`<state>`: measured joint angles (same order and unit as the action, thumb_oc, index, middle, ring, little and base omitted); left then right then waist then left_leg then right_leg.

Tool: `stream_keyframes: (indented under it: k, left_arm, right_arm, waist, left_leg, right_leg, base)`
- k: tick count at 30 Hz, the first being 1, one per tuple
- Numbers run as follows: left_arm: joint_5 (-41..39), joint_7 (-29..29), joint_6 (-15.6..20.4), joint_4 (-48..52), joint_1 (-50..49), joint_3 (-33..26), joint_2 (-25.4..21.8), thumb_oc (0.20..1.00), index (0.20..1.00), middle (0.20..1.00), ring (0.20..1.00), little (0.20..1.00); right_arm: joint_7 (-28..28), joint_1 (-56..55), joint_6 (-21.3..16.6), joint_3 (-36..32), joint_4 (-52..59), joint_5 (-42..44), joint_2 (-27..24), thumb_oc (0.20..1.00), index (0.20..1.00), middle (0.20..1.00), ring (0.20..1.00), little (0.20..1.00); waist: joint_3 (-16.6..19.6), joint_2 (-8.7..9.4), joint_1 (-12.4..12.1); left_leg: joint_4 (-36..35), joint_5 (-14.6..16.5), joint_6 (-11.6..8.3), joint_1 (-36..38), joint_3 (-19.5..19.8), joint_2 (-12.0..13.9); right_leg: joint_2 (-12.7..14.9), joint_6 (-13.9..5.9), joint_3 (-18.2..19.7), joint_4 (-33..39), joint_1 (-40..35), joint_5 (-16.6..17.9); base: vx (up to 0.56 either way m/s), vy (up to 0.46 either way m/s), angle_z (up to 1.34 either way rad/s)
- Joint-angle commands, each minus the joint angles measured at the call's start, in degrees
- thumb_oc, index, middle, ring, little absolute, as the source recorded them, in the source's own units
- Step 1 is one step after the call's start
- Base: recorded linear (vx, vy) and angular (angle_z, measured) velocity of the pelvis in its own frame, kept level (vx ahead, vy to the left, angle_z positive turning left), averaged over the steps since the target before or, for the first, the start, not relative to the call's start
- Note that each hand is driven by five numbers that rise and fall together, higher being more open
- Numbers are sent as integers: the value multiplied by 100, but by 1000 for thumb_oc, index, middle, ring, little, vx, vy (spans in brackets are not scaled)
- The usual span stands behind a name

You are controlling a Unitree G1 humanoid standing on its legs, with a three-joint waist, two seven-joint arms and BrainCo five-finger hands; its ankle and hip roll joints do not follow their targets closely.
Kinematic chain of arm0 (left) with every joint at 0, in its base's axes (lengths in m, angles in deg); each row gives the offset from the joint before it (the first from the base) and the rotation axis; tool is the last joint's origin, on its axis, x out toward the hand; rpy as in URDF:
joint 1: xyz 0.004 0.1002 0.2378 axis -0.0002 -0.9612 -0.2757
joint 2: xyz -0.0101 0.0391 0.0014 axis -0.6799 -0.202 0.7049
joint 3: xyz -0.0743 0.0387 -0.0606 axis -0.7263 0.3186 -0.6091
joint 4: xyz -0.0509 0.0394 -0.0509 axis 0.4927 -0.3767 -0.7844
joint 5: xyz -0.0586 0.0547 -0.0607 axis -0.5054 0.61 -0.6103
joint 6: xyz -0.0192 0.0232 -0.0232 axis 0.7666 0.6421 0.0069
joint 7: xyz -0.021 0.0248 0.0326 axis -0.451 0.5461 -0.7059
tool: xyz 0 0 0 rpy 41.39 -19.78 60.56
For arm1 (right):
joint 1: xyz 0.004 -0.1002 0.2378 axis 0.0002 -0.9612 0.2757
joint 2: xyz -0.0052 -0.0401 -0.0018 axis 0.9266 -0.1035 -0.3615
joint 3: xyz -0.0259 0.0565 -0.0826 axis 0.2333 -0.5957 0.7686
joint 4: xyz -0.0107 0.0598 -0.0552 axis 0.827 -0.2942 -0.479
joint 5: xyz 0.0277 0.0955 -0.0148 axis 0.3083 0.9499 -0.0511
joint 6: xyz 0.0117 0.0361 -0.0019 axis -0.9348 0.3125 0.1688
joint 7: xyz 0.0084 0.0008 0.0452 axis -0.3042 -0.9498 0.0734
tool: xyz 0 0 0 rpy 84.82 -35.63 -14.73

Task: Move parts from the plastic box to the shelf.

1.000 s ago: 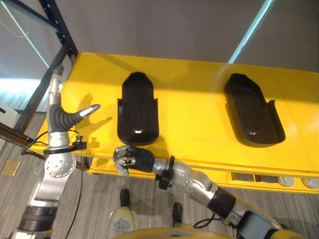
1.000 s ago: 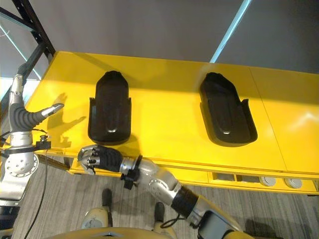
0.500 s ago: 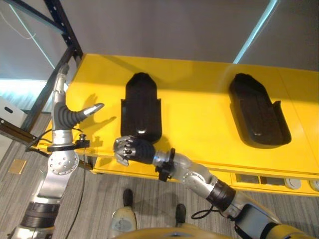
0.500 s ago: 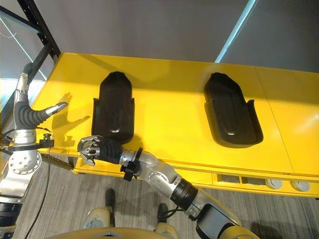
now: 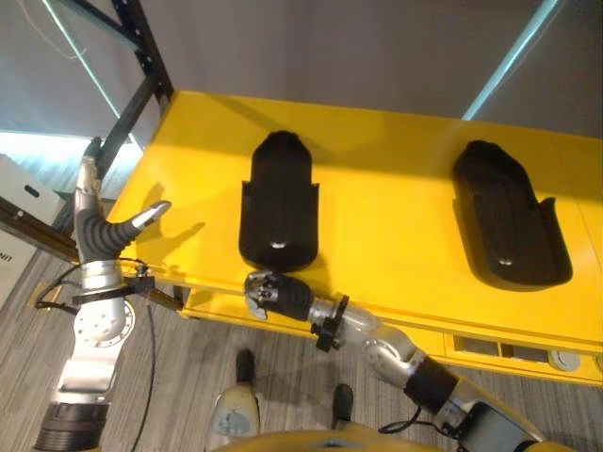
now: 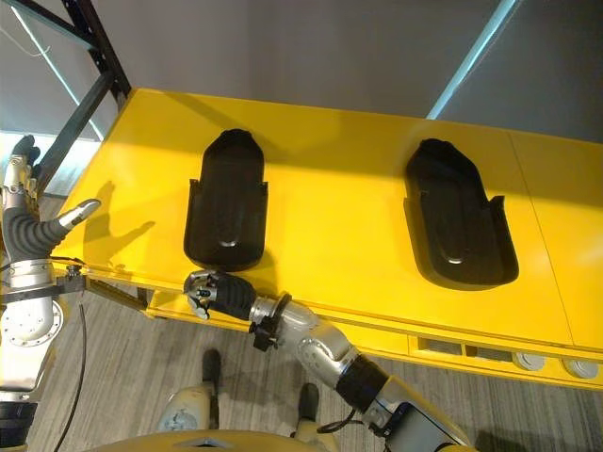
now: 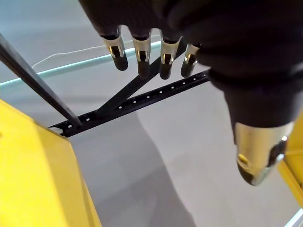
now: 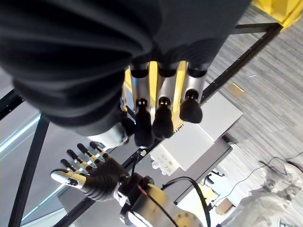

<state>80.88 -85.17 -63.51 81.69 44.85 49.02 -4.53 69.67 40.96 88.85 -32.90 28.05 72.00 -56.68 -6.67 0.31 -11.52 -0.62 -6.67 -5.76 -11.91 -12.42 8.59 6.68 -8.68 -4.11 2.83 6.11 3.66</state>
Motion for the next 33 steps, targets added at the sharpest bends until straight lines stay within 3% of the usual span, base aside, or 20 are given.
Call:
stream_keyframes:
  k: [1, 14, 23, 25, 27, 28, 29, 30, 33]
  left_arm:
    - [-163, -66, 380, 112, 199, -162, -319, 1000, 1000, 1000, 1000, 1000]
    - [-369, -141, 351, -71, 46, -182, -179, 1000, 1000, 1000, 1000, 1000]
    - [-363, -107, 372, -25, 51, -210, -249, 1000, 1000, 1000, 1000, 1000]
    - [-361, 14, 376, 96, 113, -143, -285, 1000, 1000, 1000, 1000, 1000]
    - [-351, 150, 379, 268, 157, -109, -333, 1000, 1000, 1000, 1000, 1000]
    - [-405, 302, 408, 477, 162, -100, -368, 1000, 1000, 1000, 1000, 1000]
    - [-407, 306, 405, 480, 165, -100, -364, 1000, 1000, 1000, 1000, 1000]
    - [-415, 374, 407, 601, 167, -109, -382, 1000, 1000, 1000, 1000, 1000]
    - [-419, 519, 365, 817, 175, -97, -373, 1000, 1000, 1000, 1000, 1000]
  right_arm:
    - [-51, 315, -471, -319, 245, -115, 436, 200, 200, 200, 200, 200]
    - [-747, 413, -828, -953, -264, -75, 938, 200, 200, 200, 200, 200]
    - [-776, 392, -844, -1064, -303, -31, 965, 200, 200, 200, 200, 200]
    - [-575, 376, -799, -1003, 52, -57, 802, 200, 200, 200, 200, 200]
    - [-419, 401, -939, -1052, 616, -352, 489, 200, 200, 200, 200, 200]
    - [-368, 432, -1163, -1231, 1295, -749, 72, 200, 200, 200, 200, 200]
    - [-376, 426, -1156, -1235, 1313, -751, 62, 216, 216, 216, 216, 216]
    - [-393, 381, -1294, -1378, 1707, -996, -189, 1000, 1000, 1000, 1000, 1000]
    - [-460, -77, -1554, -1964, 2574, -1317, -662, 1000, 1000, 1000, 1000, 1000]
  waist:
    - [12, 109, -47]
    - [136, 107, -96]
    - [112, 126, -91]
    - [101, 144, -66]
    - [94, 162, -25]
    - [113, 188, 37]
    - [118, 192, 34]
    - [131, 205, 82]
    - [186, 235, 304]
  left_leg:
    - [879, 1195, -266, 174, -294, 384]
    - [787, 1206, -249, 289, -290, 341]
    - [714, 1158, -257, 274, -214, 324]
    - [710, 1166, -248, 273, -212, 311]
    - [730, 1189, -237, 280, -226, 296]
    - [759, 1251, -225, 307, -238, 295]
    - [748, 1222, -220, 290, -240, 289]
    - [755, 1240, -213, 302, -258, 289]
    - [777, 1328, -180, 358, -339, 284]
  right_leg:
    - [236, -437, 21, -696, 362, -676]
    - [225, -417, -28, -643, 264, -696]
    - [214, -426, -55, -629, 282, -675]
    - [220, -446, -41, -623, 285, -650]
    - [232, -473, -24, -612, 266, -633]
    - [240, -503, -6, -622, 240, -647]
    - [245, -500, -2, -614, 259, -624]
    - [257, -518, 10, -613, 255, -617]
    - [268, -573, 81, -606, 240, -608]
  base:
    - [0, 0, 0]
    - [0, 0, 0]
    - [-2, 2, 0]
    - [-26, 38, 7]
    - [-10, 46, 8]
    - [-8, 41, 6]
    - [-8, 50, 4]
    - [-18, 44, -2]
    - [1, 72, -6]
